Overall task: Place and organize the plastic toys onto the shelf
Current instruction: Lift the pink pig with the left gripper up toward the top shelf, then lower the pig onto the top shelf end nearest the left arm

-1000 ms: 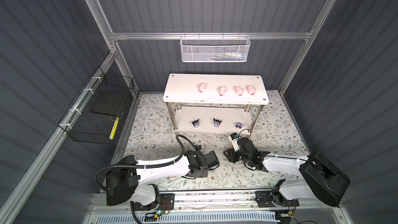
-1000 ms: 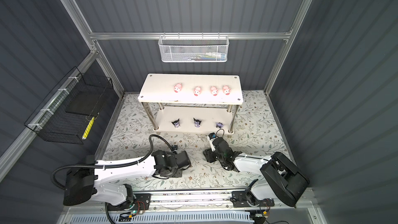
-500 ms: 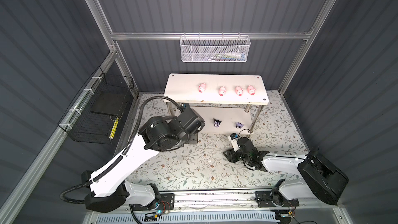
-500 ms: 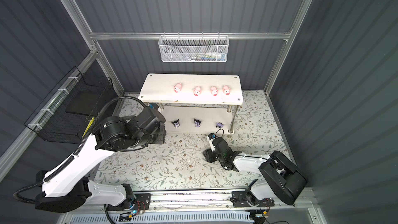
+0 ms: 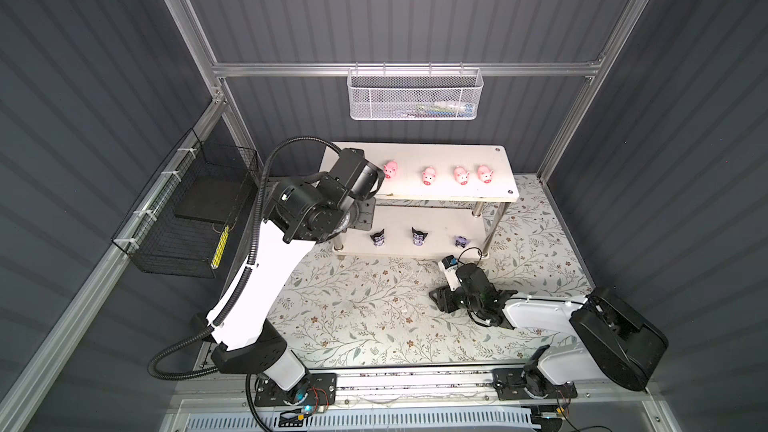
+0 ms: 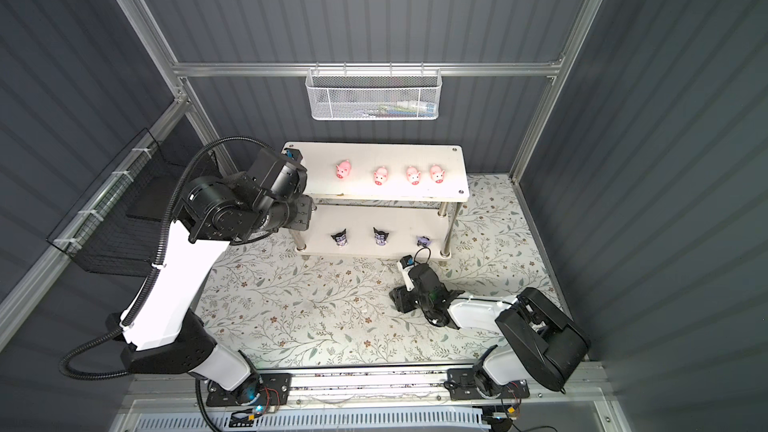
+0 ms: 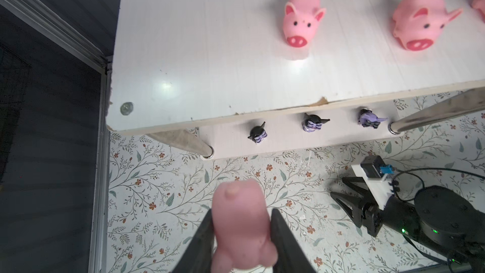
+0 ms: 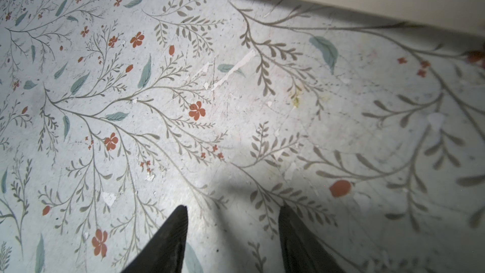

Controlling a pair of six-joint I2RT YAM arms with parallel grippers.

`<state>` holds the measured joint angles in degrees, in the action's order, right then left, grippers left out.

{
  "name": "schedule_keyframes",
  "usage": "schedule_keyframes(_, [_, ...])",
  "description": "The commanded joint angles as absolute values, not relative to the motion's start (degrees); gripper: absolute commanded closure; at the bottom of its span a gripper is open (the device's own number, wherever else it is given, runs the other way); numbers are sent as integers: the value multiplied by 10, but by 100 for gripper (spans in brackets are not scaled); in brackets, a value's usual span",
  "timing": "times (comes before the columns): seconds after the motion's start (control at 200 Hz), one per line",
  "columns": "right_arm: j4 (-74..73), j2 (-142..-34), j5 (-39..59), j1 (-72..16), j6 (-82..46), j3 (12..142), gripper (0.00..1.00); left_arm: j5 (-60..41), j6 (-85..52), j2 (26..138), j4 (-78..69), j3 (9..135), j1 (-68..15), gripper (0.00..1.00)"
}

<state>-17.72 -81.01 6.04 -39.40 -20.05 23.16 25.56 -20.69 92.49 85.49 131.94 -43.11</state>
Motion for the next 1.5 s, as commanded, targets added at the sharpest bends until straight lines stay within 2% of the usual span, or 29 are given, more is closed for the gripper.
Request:
schedule_keyframes(0.0, [-162, -819, 65, -393, -193, 239, 42, 213, -132, 952, 828, 1363, -390, 65])
schedule_keyframes(0.175, [-161, -826, 67, -393, -192, 242, 42, 152, -93, 1005, 810, 1427, -320, 65])
schedule_keyframes(0.33, [-161, -824, 63, -393, -191, 241, 42, 124, -80, 1031, 781, 1423, -283, 65])
schedule_keyframes(0.615, [-163, -816, 59, -393, -189, 237, 42, 81, -59, 1080, 760, 1463, -261, 65])
schedule_keyframes(1.246, [-163, -819, 54, -393, -189, 238, 42, 73, -53, 1101, 728, 1448, -232, 65])
schedule_keyframes(1.496, [-149, -779, 60, -393, -185, 241, 42, 64, -49, 1116, 724, 1450, -224, 65])
